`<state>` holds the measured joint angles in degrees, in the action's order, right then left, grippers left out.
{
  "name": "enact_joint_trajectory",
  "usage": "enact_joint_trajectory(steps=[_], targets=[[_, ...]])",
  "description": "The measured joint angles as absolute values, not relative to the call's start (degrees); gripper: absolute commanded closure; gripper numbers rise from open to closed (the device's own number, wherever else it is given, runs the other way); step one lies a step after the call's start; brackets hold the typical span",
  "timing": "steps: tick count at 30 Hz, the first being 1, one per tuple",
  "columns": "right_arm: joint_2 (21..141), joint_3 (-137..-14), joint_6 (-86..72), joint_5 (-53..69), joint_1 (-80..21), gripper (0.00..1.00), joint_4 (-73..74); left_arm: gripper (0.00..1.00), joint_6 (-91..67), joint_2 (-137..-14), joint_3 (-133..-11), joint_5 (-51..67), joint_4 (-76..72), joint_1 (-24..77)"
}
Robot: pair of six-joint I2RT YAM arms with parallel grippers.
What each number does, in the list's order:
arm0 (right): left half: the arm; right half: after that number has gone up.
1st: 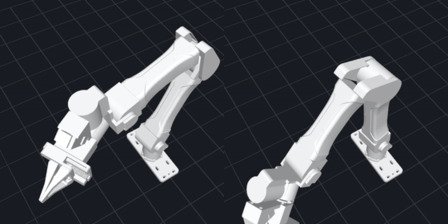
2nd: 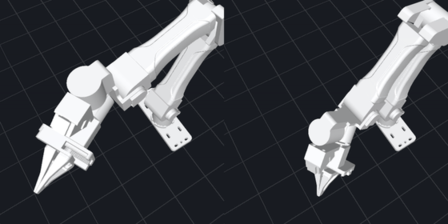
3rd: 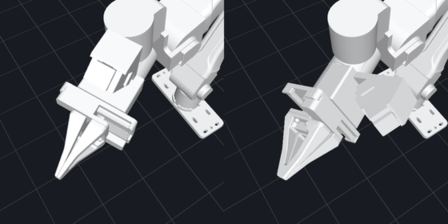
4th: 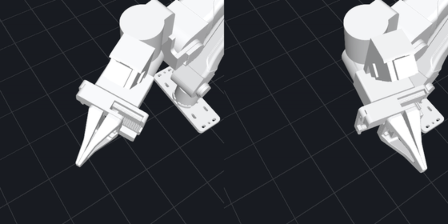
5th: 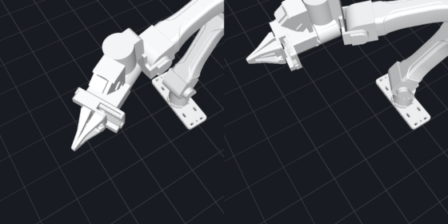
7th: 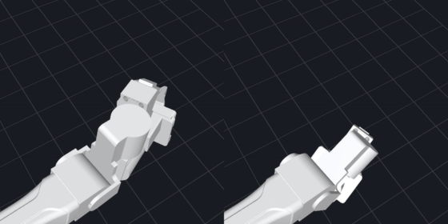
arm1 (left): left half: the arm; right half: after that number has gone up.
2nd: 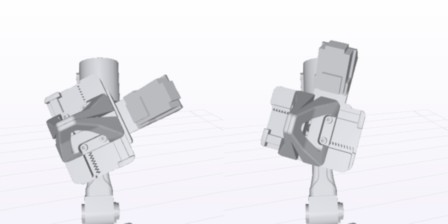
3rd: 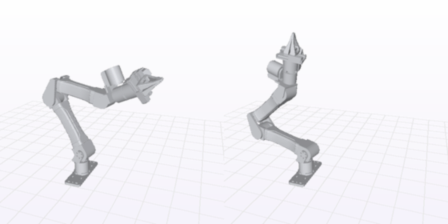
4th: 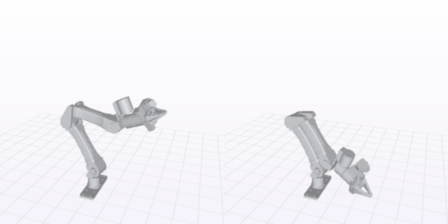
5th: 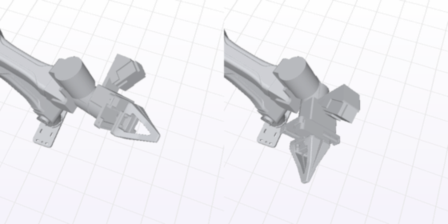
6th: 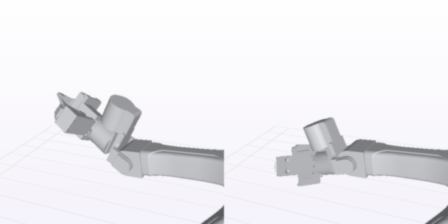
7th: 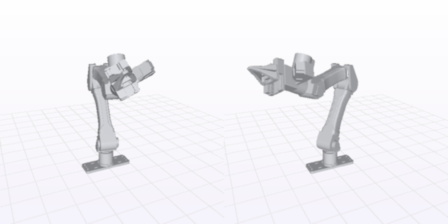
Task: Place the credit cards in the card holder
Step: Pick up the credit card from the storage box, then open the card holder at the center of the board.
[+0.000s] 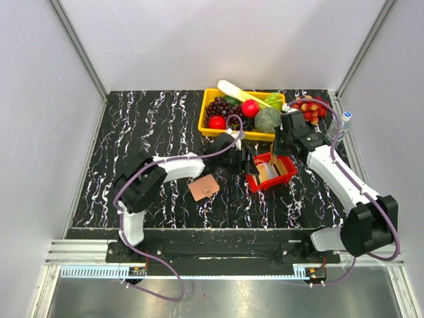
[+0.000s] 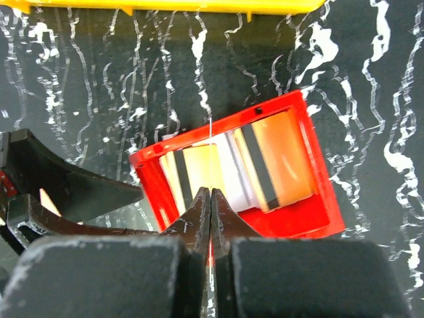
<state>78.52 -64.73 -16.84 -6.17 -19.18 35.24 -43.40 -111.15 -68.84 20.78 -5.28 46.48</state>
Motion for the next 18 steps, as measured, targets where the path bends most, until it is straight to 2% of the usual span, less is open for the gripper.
enact_joint_trajectory(steps=[4, 8, 14, 18], targets=[[77.3, -64.7, -22.8, -3.4, -19.2, 1.0, 35.3, 0.18, -43.4, -107.5, -66.4, 18.7, -5.1, 45.7], [74.2, -64.6, -29.4, -1.5, -19.2, 1.0, 34.9, 0.17, -43.9, -99.5, -59.9, 16.4, -5.9, 43.8], [70.3, -63.0, -47.5, 3.2, -19.2, 1.0, 31.9, 0.13, -44.9, -86.8, -50.6, 14.4, -6.6, 37.0], [67.3, -59.0, -60.4, 3.7, -19.2, 1.0, 30.1, 0.05, -43.1, -80.7, -49.7, 11.3, -2.7, 34.5]])
